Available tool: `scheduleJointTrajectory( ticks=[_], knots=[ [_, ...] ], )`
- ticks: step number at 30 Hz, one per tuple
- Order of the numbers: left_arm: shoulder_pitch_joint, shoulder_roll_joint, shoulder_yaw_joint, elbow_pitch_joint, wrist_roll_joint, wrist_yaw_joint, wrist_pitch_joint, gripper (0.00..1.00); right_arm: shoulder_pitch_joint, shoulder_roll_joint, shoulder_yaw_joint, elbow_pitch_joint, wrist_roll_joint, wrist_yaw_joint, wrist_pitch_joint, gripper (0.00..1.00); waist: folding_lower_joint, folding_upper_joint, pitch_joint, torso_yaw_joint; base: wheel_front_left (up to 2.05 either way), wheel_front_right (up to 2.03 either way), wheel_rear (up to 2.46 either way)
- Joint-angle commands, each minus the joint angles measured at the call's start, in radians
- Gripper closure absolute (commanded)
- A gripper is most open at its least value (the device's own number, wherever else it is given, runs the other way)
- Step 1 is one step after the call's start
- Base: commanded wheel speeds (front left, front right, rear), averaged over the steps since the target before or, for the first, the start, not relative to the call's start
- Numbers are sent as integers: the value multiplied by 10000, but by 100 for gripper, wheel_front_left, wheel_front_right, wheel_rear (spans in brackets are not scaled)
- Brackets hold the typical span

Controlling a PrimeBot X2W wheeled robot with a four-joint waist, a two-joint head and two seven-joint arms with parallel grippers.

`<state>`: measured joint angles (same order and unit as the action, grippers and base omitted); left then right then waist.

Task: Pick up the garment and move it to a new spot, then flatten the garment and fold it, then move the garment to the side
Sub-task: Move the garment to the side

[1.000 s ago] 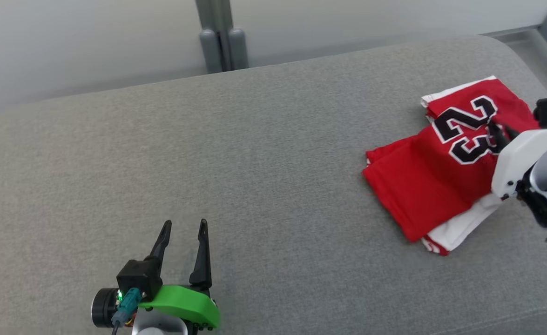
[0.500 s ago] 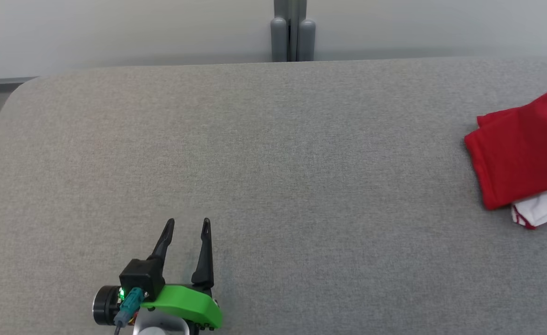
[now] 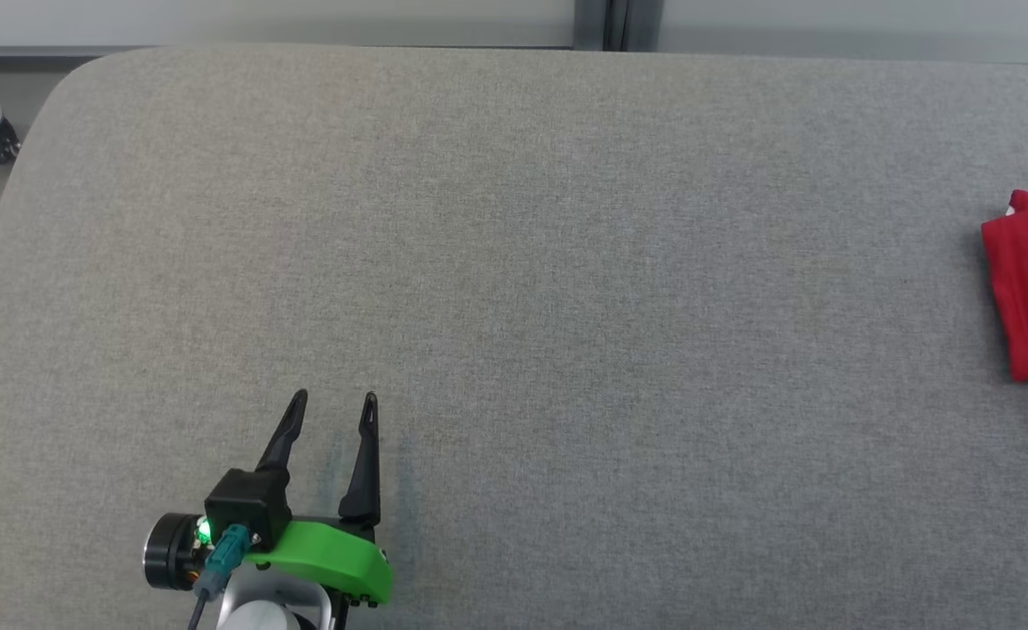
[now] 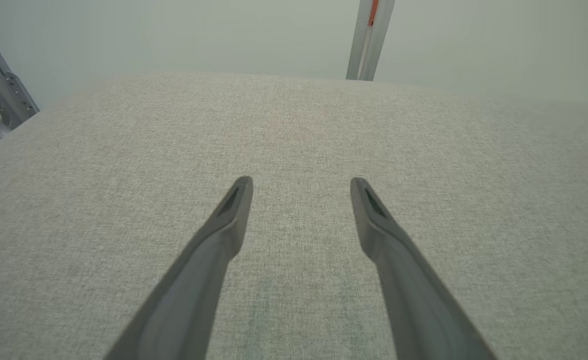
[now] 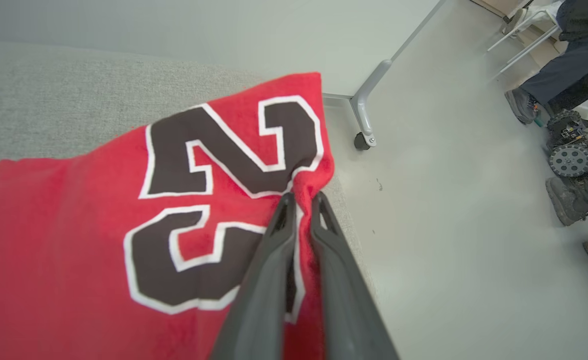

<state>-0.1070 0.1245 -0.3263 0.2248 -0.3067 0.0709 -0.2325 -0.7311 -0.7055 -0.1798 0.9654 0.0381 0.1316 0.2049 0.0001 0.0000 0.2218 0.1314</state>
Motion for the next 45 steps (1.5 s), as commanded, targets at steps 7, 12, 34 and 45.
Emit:
scheduleJointTrajectory(
  ticks=[7,12,34,45],
  knots=[
    [-17,221,-31,-393,93,171,202,0,-404,559,-1865,352,-1807,-21,-863,0,-1,0,441,-70,0,0,0],
    [61,242,-89,-410,45,205,284,0,-518,1071,-2541,397,-2586,-21,-1157,0,-1,0,239,-257,0,0,0],
    [326,23,292,660,-880,-36,-96,0,-371,3586,1306,1299,-254,-19,-2350,0,-1,0,-2285,-1478,0,0,0],
    [615,-304,1055,1524,-1205,75,-323,0,1279,4914,2900,-148,1827,-19,-3554,0,-1,0,-3044,-1843,0,0,0]
  ],
)
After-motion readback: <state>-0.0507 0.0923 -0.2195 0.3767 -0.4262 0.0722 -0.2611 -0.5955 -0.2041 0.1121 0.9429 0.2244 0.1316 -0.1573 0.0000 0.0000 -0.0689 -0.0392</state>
